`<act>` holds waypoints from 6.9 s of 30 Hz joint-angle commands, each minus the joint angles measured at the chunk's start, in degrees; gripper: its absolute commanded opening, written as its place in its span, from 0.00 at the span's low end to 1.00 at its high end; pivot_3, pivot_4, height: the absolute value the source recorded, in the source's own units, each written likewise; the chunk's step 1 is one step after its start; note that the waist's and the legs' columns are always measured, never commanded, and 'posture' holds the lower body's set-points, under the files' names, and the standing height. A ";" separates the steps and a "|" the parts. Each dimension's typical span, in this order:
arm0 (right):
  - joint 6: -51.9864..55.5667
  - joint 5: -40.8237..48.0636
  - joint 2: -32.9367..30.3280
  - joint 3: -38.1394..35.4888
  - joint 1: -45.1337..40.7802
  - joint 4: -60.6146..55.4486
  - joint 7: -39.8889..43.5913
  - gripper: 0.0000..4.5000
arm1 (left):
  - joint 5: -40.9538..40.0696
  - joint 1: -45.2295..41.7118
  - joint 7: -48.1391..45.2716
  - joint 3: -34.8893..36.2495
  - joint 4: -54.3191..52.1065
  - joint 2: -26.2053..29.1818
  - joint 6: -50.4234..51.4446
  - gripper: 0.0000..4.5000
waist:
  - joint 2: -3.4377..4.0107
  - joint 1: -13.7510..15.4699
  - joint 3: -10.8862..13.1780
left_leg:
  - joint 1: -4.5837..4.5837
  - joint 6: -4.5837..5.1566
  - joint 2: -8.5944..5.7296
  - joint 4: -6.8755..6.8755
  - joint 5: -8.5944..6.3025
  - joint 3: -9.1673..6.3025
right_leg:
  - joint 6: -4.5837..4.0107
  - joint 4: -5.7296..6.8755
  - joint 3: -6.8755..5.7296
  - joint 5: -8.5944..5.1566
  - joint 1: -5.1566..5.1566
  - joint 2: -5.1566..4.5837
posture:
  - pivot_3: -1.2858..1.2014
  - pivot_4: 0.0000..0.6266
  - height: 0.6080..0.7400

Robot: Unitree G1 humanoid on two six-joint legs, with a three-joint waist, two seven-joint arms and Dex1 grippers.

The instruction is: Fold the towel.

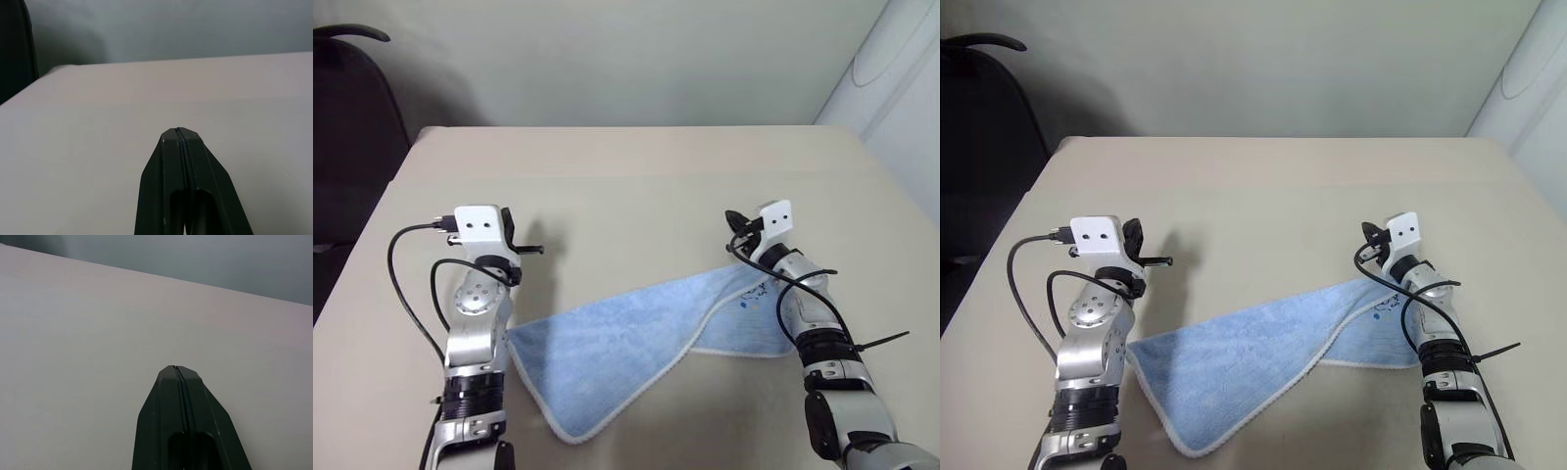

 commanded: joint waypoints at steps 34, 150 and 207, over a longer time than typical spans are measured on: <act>-6.29 -3.14 -14.35 -2.07 -1.45 1.55 1.97 0.00 | -0.29 -0.83 -7.18 -5.74 -4.58 0.45 -0.36 0.00 | 0.00 0.06 0.00 | 0.00 -0.05 0.00 -0.03 0.03 0.02 | 0.00 0.00 0.02 0.00 0.01 0.00 | 0.52 0.24 1.00; -25.00 -12.90 -38.19 2.90 24.58 -22.15 13.25 0.00 | 4.02 38.09 -67.86 -18.60 -32.07 46.46 -13.68 0.37 | 0.80 0.04 -0.46 | 0.16 0.63 0.07 -0.18 -0.56 -0.01 | -0.04 -0.11 0.02 0.00 0.26 -0.02 | 0.52 0.24 1.00; -2.81 4.99 -43.08 -3.39 22.67 -19.06 36.46 0.00 | -32.64 31.51 -51.52 8.10 -31.51 29.52 16.73 0.01 | 0.76 -0.24 -0.25 | -0.18 0.44 0.05 0.08 -0.27 0.12 | 0.16 -0.08 0.15 0.00 0.02 0.01 | 0.52 0.24 1.00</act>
